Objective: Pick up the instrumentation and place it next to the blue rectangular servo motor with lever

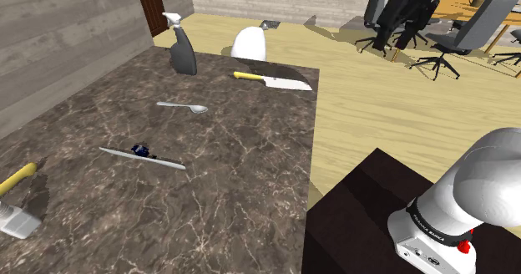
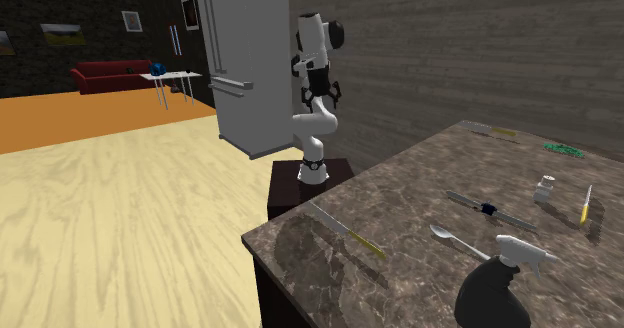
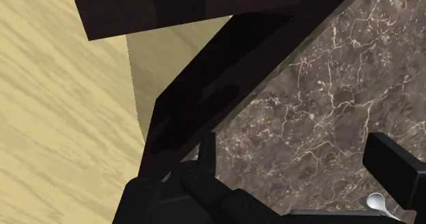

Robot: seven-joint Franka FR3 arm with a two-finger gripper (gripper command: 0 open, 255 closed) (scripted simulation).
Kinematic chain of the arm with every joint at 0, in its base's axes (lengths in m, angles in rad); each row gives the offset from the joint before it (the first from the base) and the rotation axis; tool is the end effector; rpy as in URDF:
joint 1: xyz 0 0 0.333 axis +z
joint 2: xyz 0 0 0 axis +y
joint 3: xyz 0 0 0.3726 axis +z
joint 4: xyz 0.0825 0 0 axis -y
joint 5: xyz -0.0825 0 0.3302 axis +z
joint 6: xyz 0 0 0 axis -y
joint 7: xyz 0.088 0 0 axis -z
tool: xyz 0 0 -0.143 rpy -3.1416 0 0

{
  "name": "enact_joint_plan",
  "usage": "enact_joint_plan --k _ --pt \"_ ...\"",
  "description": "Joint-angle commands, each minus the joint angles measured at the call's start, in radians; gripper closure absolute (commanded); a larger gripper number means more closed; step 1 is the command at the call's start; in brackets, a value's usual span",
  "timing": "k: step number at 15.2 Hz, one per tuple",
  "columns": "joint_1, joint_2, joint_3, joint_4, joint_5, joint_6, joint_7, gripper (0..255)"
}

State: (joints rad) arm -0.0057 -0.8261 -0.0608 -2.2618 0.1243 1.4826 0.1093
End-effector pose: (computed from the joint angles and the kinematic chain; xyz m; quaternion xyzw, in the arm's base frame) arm 0.1928 -0.0039 0.6352 -0.9936 0.0714 -0.0205 0.0847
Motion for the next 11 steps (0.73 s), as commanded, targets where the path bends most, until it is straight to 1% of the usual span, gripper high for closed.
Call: enact_joint_plan --k 1,6,11 --pt "0.0 0.0 0.0 0.0 0.0 0.0 0.0 0" --pt "0.034 0.157 -0.049 0.016 -0.032 0.119 -0.143 0" --pt "0.068 0.334 -0.09 0.069 -0.046 0.223 -0.28 0"
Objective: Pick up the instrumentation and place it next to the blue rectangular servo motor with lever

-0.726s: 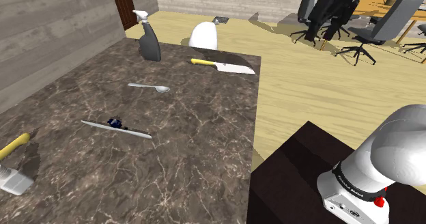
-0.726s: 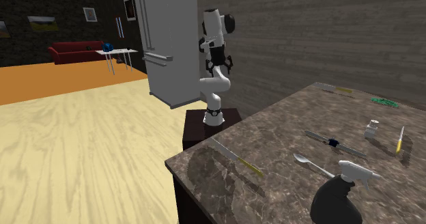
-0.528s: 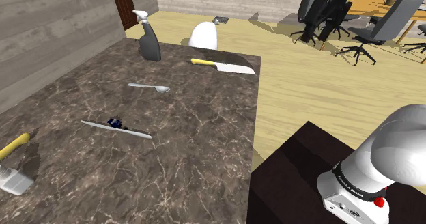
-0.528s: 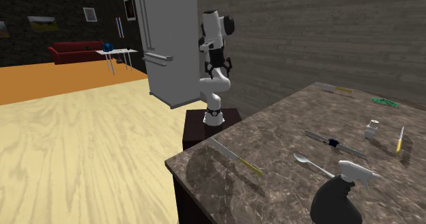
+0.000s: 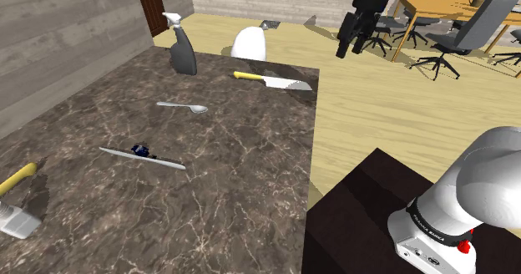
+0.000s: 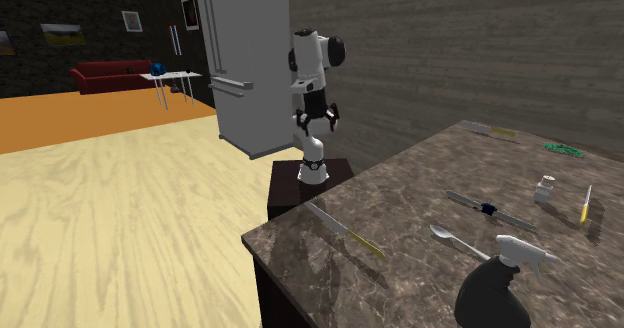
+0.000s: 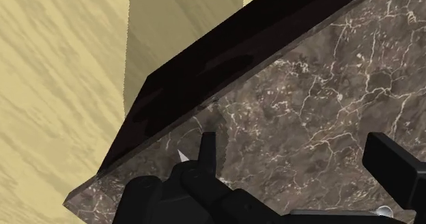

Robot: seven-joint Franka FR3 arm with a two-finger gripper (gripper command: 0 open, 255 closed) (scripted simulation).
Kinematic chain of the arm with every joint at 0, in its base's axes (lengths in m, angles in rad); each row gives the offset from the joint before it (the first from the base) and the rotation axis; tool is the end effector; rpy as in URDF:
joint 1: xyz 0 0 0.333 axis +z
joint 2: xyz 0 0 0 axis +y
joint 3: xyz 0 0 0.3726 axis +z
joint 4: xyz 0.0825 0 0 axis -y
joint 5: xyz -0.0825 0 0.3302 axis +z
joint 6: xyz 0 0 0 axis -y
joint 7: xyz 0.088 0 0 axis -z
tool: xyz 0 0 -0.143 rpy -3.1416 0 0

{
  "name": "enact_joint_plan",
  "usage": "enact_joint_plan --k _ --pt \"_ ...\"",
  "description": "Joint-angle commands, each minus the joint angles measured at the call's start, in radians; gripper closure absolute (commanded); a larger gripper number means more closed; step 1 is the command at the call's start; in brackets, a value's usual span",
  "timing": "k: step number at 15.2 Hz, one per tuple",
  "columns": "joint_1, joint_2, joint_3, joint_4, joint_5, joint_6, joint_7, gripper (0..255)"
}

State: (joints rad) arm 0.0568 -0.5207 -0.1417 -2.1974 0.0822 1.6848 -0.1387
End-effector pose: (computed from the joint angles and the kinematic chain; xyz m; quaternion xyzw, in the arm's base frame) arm 0.3124 -0.0288 0.6013 -0.9966 -0.0314 -0.0095 0.0753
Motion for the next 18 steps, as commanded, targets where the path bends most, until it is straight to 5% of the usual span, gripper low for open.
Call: enact_joint_plan --k 1,18 --pt "0.012 0.066 -0.016 0.02 -0.004 0.038 -0.059 0" --pt "0.065 0.732 -0.04 0.476 0.053 0.186 -0.468 0"
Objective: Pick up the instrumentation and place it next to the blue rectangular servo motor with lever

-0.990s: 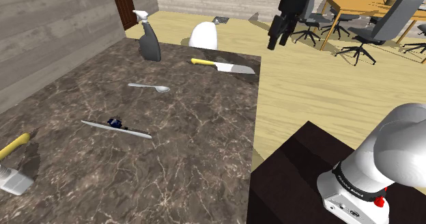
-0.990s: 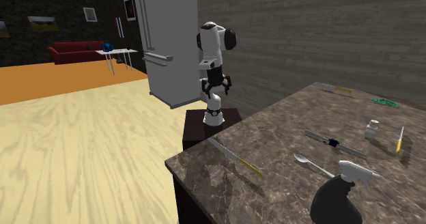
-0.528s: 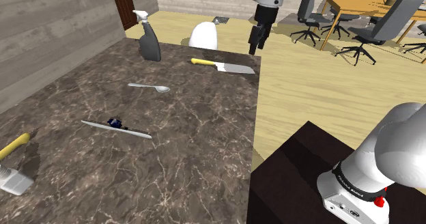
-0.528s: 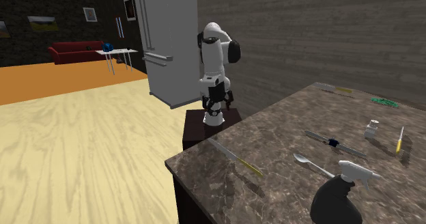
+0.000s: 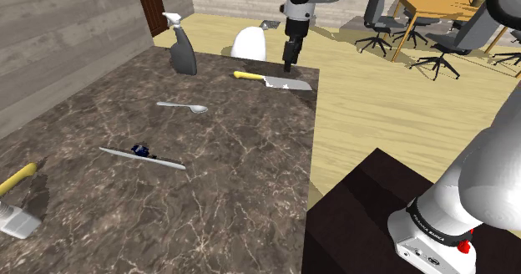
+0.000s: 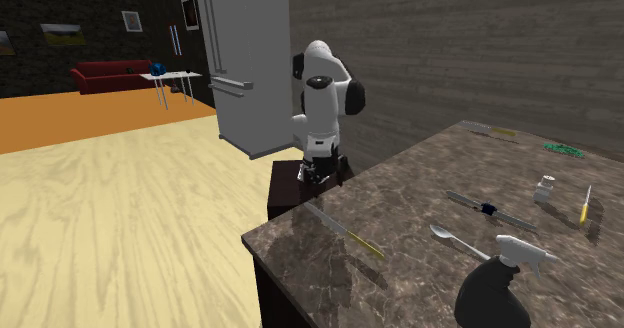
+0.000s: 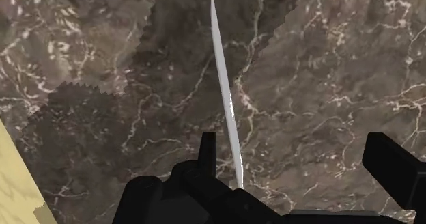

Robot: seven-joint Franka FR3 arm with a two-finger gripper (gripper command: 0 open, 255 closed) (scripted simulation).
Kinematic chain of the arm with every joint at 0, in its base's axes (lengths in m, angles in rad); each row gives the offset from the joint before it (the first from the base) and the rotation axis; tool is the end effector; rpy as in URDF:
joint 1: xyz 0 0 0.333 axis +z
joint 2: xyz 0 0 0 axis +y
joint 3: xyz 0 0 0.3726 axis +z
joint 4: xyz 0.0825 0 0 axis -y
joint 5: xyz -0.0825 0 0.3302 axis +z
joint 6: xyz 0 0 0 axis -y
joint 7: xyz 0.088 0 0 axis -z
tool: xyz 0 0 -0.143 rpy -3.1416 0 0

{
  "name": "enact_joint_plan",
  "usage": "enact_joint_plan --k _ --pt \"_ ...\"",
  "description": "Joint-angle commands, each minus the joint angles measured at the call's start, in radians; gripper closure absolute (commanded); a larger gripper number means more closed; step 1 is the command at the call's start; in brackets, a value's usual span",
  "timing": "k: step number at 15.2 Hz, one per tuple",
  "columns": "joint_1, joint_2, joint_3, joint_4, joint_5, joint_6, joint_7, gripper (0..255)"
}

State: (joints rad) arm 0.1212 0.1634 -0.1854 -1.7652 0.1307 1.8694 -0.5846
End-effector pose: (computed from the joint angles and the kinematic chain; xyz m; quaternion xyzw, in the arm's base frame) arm 0.5596 -0.0150 0.5028 -0.9699 -0.2373 0.0115 0.0533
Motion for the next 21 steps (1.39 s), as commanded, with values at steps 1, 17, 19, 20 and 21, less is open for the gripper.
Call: enact_joint_plan --k 1,17,19,20,21 --pt "0.0 0.088 0.009 0.083 0.007 0.0 -0.04 0" --pt "0.001 0.296 0.038 0.209 0.017 0.073 -0.121 0" --pt "0.001 0.296 0.038 0.209 0.017 0.073 -0.121 0" --pt "0.001 0.296 0.038 0.209 0.017 0.073 -0.121 0" --pt "0.001 0.296 0.038 0.209 0.017 0.073 -0.121 0"
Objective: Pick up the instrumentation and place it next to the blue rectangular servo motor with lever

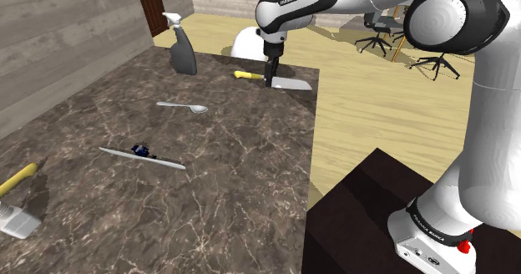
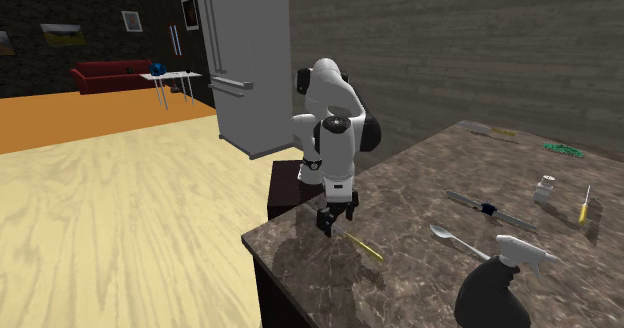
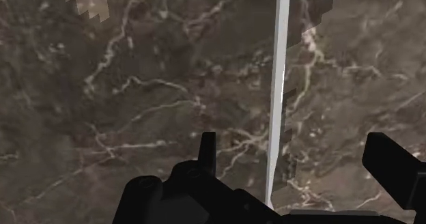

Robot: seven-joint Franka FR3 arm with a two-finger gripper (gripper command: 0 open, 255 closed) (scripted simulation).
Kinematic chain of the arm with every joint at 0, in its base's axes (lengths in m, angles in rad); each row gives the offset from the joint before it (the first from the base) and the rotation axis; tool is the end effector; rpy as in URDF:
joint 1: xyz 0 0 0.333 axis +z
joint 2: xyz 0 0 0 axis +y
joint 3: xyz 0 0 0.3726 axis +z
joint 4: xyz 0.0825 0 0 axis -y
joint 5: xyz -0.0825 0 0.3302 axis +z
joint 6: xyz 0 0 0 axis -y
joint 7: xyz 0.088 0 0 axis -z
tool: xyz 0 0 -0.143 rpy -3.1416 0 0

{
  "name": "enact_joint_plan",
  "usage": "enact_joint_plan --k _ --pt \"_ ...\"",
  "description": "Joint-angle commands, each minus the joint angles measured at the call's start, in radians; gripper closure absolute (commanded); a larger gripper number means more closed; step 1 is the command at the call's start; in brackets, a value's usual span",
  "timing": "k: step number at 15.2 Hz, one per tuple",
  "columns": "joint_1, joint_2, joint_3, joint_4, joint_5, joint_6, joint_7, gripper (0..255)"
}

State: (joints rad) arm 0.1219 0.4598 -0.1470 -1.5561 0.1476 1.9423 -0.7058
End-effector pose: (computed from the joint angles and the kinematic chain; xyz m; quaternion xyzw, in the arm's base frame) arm 0.6504 0.0138 0.4161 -0.9489 -0.3119 0.0191 0.0448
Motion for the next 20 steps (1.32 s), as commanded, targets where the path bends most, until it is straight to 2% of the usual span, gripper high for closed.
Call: enact_joint_plan --k 1,10,20 --pt "0.0 0.0 0.0 0.0 0.0 0.0 0.0 255" --pt "0.0 0.0 0.0 0.0 0.0 0.0 0.0 255" --pt "-0.001 -0.032 -0.004 0.087 -0.009 -0.118 0.012 255"
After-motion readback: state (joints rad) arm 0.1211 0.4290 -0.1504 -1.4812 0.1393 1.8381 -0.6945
